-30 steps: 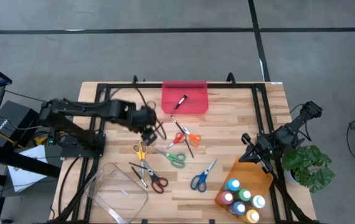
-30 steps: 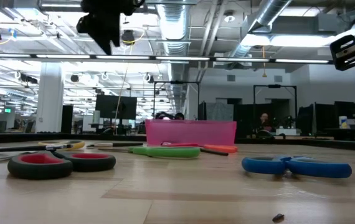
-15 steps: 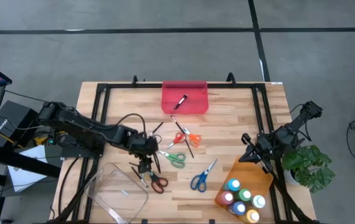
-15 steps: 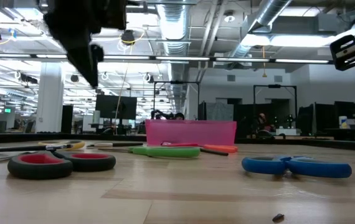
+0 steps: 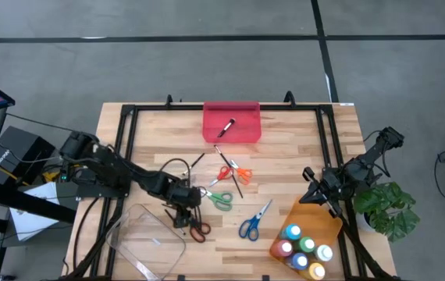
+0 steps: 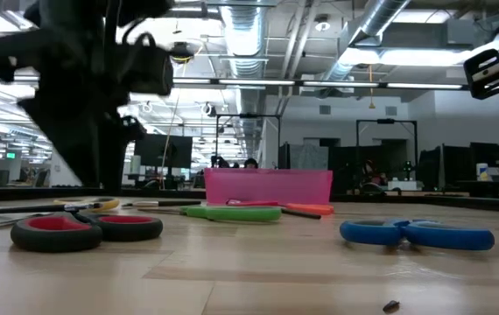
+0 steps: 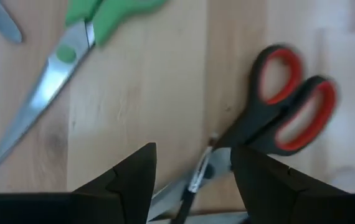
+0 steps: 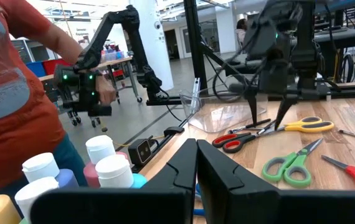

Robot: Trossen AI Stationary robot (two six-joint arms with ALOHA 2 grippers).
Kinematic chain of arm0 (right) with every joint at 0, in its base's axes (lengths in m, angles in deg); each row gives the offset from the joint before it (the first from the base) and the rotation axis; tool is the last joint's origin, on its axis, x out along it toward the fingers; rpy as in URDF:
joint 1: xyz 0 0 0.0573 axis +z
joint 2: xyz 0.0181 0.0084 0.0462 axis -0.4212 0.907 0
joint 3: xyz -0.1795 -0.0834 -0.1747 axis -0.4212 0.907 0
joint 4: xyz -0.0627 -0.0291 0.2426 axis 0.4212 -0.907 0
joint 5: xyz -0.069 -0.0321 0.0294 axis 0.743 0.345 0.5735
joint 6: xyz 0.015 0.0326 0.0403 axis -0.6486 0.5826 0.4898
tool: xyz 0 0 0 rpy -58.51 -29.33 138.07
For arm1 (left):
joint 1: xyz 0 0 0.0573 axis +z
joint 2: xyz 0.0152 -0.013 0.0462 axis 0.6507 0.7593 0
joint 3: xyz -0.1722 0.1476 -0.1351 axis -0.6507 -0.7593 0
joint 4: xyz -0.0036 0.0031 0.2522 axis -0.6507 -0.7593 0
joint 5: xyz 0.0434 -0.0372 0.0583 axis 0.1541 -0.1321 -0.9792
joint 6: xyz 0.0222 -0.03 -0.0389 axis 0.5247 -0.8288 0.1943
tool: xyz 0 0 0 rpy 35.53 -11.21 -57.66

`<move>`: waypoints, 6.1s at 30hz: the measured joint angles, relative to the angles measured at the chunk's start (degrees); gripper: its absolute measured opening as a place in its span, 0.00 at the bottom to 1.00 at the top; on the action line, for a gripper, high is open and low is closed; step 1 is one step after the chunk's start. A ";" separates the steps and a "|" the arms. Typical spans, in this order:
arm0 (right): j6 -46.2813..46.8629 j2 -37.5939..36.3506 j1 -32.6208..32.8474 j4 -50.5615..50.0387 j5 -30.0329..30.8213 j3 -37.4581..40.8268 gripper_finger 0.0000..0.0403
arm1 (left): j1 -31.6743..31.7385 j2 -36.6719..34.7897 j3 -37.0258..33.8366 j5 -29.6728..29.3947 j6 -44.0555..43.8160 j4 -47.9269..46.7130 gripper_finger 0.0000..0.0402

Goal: Pick & Place Paint Supplies
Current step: Put the silver brush into the red bin

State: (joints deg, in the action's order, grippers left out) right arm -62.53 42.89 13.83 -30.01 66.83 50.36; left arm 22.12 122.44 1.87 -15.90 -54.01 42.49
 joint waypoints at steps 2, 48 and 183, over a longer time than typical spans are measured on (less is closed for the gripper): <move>0.01 -0.01 0.00 0.00 0.02 0.00 0.02 | -0.02 1.80 0.02 -0.04 -0.55 0.21 0.50; -0.01 -0.01 0.00 -0.01 0.02 -0.02 0.02 | 2.00 5.39 -0.07 9.25 0.29 5.88 0.05; 0.01 0.00 -0.02 -0.02 0.00 -0.02 0.02 | 45.20 22.91 25.44 -15.57 6.67 30.96 0.00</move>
State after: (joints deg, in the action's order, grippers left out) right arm -62.52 42.89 13.81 -30.03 66.83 50.34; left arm 67.32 145.34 27.31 -31.47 -47.34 73.46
